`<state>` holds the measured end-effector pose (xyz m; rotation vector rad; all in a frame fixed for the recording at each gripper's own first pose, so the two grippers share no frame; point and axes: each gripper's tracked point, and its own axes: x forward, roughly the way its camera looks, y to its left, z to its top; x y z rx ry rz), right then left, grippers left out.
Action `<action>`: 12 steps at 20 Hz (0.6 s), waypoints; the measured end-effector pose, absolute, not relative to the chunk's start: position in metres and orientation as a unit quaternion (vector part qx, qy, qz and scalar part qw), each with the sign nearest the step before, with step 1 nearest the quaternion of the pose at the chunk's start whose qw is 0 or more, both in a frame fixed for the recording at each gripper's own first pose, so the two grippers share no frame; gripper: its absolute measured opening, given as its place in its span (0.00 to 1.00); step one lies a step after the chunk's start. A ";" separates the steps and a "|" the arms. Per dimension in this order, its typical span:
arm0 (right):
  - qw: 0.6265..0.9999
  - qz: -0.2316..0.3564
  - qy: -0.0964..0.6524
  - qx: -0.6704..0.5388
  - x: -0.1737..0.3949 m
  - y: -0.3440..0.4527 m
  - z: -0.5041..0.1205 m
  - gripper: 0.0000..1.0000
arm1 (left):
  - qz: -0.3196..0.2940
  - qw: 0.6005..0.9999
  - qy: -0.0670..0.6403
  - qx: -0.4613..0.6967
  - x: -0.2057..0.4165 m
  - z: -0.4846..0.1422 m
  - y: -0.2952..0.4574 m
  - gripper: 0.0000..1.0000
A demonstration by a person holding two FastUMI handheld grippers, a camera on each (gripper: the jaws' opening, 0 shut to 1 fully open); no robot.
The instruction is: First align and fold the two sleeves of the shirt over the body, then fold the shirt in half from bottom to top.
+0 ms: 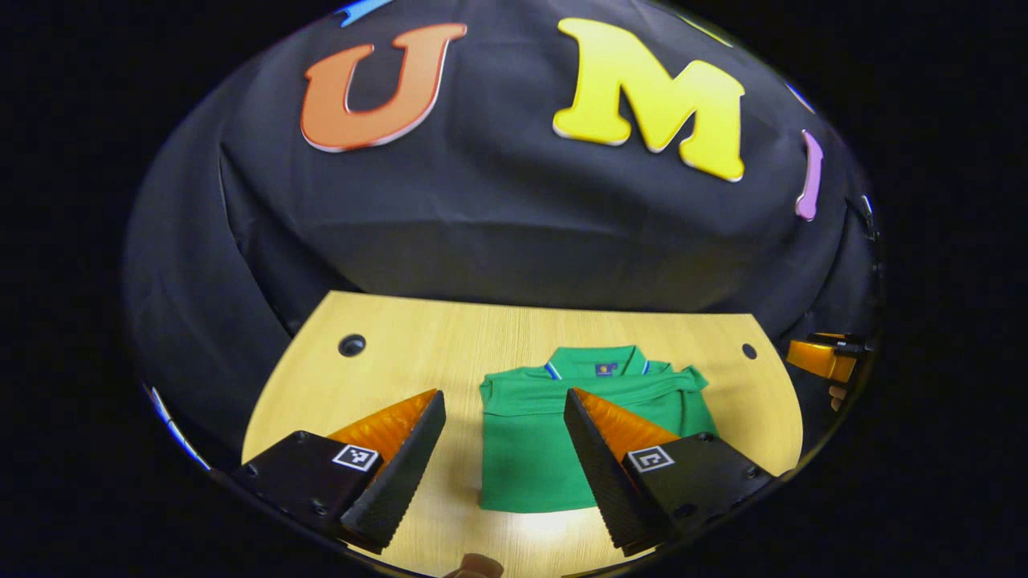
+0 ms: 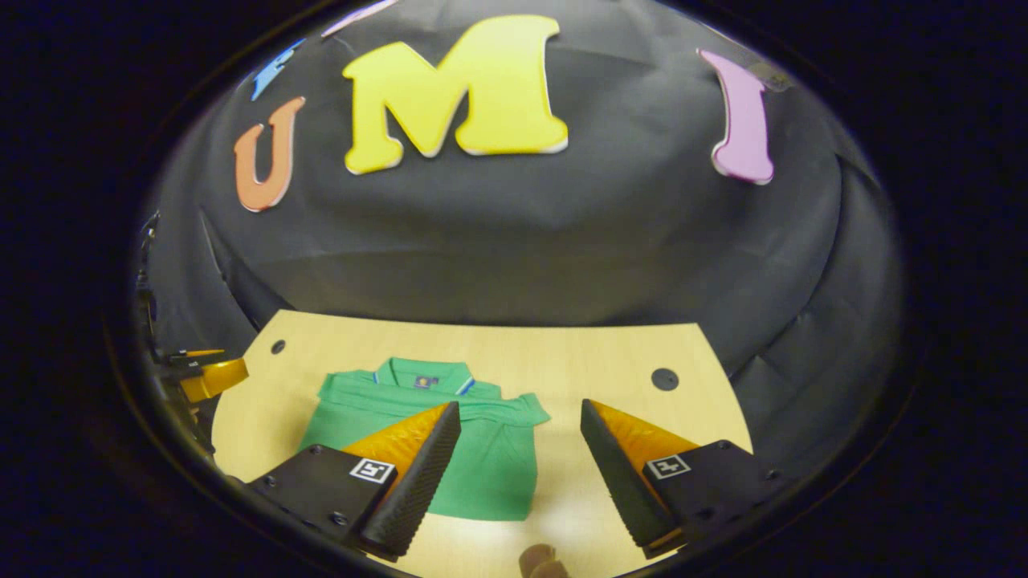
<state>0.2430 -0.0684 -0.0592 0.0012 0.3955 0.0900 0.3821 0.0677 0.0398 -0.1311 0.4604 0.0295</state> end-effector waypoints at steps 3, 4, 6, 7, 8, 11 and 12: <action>0.991 0.039 0.130 -0.005 0.180 -0.065 -0.007 0.97 | 0.008 0.988 0.147 -0.051 0.331 0.107 0.056 0.97; 0.993 0.038 0.107 -0.013 0.158 -0.064 0.007 0.97 | 0.008 0.991 0.124 -0.045 0.314 0.127 0.053 0.97; 0.998 0.029 0.056 -0.019 0.111 -0.064 0.037 0.97 | 0.007 0.996 0.081 -0.044 0.278 0.163 0.049 0.97; 0.999 0.028 0.034 -0.020 0.089 -0.060 0.048 0.97 | 0.008 0.997 0.060 -0.045 0.258 0.176 0.048 0.97; 0.999 0.029 0.017 -0.020 0.067 -0.057 0.056 0.97 | 0.010 0.998 0.048 -0.046 0.240 0.186 0.047 0.97; 0.999 0.031 -0.013 -0.019 0.010 -0.047 0.064 0.92 | 0.022 0.999 0.006 -0.029 0.186 0.211 0.047 1.00; 0.999 0.028 -0.024 -0.017 -0.006 -0.046 0.065 0.92 | 0.026 0.999 -0.001 -0.023 0.170 0.212 0.049 1.00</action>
